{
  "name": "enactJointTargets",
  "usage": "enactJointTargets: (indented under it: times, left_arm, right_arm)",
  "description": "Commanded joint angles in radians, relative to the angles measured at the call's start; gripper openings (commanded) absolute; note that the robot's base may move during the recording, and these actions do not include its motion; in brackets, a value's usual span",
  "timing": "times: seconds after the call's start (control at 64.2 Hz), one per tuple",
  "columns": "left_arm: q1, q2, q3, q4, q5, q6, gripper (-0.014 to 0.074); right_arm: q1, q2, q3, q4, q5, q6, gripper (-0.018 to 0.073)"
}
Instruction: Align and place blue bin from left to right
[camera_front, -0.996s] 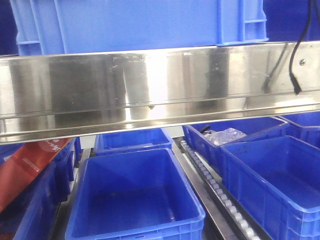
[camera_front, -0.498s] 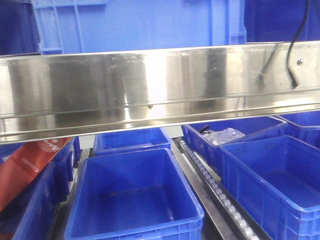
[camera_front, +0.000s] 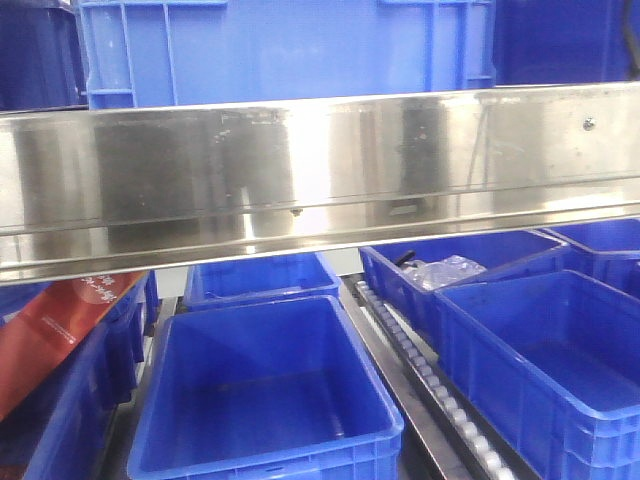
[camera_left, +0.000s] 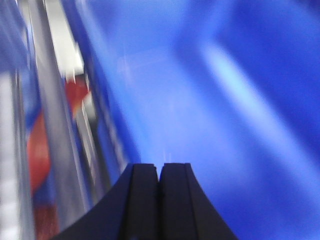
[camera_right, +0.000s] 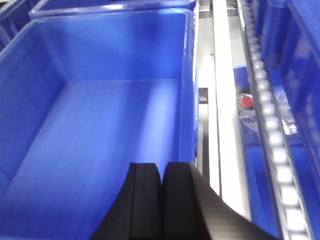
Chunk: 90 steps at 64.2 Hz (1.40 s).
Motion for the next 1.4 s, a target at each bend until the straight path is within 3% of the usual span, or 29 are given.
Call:
enactJointTargets:
  times: [0.0,0.218,0.374,0.545,0.716,0.981,1.199,1.386]
  left_arm:
    - [-0.004,-0.117,0.139,0.002,-0.052,0.003,-0.0111]
    - [-0.004,-0.469,0.570,0.008,-0.399,0.001,-0.0111]
    - [-0.004,-0.679,0.793,0.008,-0.518,0.001,-0.0111]
    - [-0.004,-0.913,1.003,0.013,-0.567,0.001,-0.0111]
    - [-0.004,-1.196,1.217,0.016,-0.650,0.001,-0.0111]
    - [-0.004,-1.535,1.460,0.022,-0.647,0.001,-0.0111]
    - [-0.004,-1.608,1.541,0.024,-0.632,0.001,-0.0111]
    - [-0.004,-1.608,1.543,0.024,-0.640,0.001,-0.0111]
  right_arm:
    - [-0.001,-0.040,0.058,-0.025,-0.021,-0.010,-0.0154]
    - [-0.001,-0.223,0.407,-0.061,-0.249,-0.010,-0.0154]
    - [-0.001,-0.392,0.669,-0.073,-0.448,-0.010,-0.0154]
    - [-0.001,-0.598,0.916,-0.095,-0.544,-0.010,-0.0154]
    - [0.001,-0.837,1.146,-0.095,-0.548,-0.010,-0.0154]
    - [0.001,-1.230,1.477,-0.095,-0.611,-0.010,-0.0154]
    - [0.001,-1.512,1.693,-0.097,-0.788,-0.010,-0.0154]
    - [0.001,-1.586,1.752,-0.097,-0.820,-0.010,-0.0154]
